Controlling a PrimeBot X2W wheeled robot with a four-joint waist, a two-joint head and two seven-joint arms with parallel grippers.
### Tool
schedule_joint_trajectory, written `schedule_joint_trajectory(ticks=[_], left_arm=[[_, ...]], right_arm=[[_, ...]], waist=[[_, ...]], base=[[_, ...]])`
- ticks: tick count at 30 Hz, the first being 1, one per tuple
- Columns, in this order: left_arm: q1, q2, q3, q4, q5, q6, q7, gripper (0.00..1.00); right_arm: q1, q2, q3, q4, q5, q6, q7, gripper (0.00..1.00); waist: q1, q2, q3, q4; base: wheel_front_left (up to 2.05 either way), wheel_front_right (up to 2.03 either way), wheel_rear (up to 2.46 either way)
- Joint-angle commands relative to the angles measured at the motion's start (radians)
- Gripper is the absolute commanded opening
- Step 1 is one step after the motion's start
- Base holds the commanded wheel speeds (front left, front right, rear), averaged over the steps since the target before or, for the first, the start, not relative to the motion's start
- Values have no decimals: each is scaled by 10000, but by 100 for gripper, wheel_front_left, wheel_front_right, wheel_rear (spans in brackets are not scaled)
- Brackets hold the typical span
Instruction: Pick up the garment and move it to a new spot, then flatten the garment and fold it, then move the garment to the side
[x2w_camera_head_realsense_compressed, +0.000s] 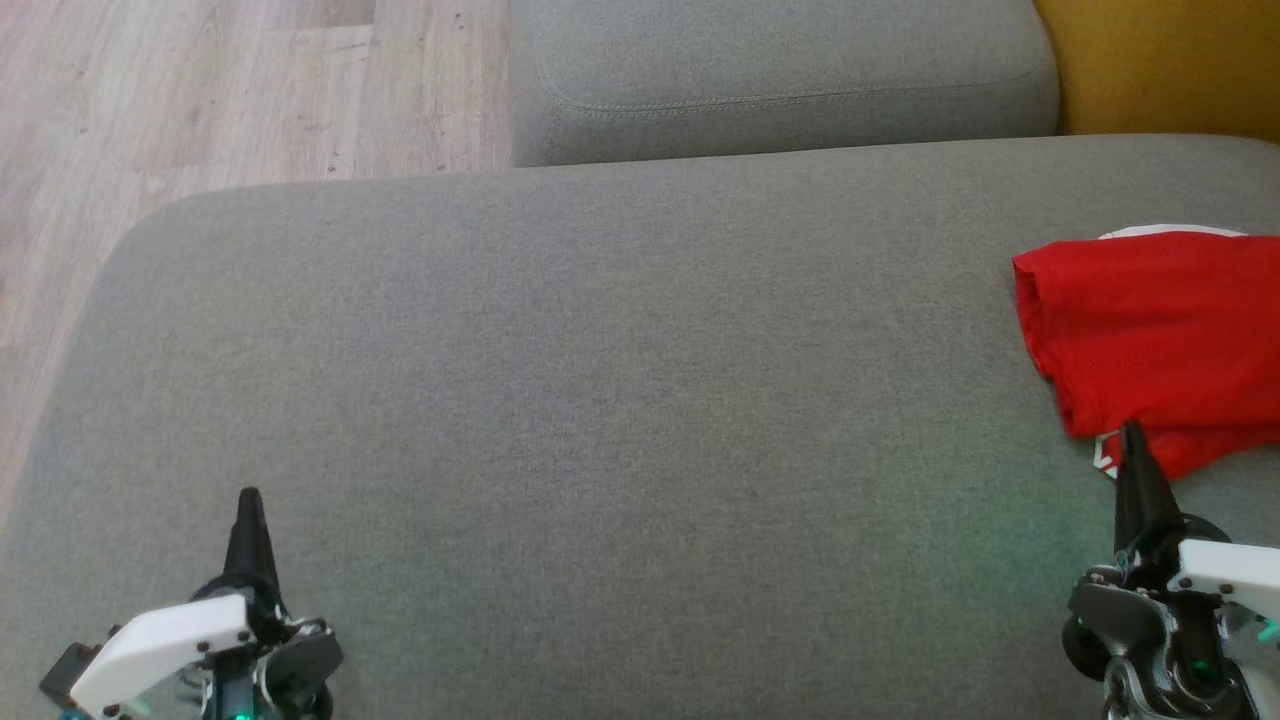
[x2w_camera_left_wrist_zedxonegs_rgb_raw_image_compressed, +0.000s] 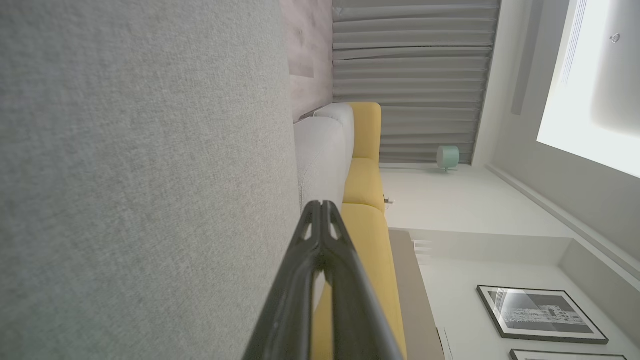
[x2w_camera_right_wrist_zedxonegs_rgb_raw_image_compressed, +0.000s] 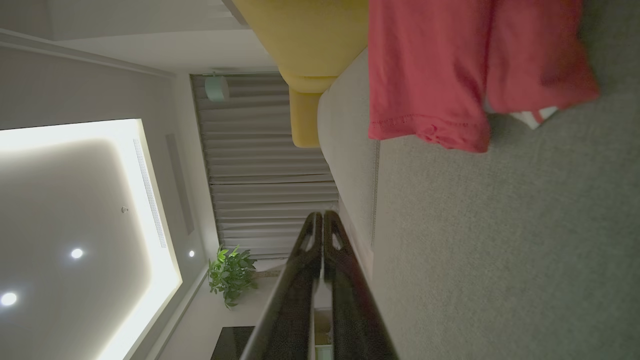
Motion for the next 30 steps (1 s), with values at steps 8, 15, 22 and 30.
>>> schedule_joint_trajectory(ticks=[8, 15, 22, 30], left_arm=[[-496, 71, 466, -291, 64, -71, 111, 0], [-497, 54, 490, -289, 84, -71, 130, 0], [-499, 37, 515, -288, 105, -71, 151, 0], [-501, 20, 539, -287, 124, -71, 169, 0]], right_arm=[[-536, 14, 142, -325, -13, -7, 86, 0], [-537, 26, 125, -324, -28, -7, 100, 0], [-539, 39, 106, -323, -43, -7, 115, 0], [-540, 51, 90, -322, -57, -7, 128, 0]], waist=[[0, 0, -1, 0], [0, 0, -1, 0], [0, 0, -1, 0], [0, 0, -1, 0]], base=[[0, 0, 0], [0, 0, 0], [0, 0, 0], [0, 0, 0]])
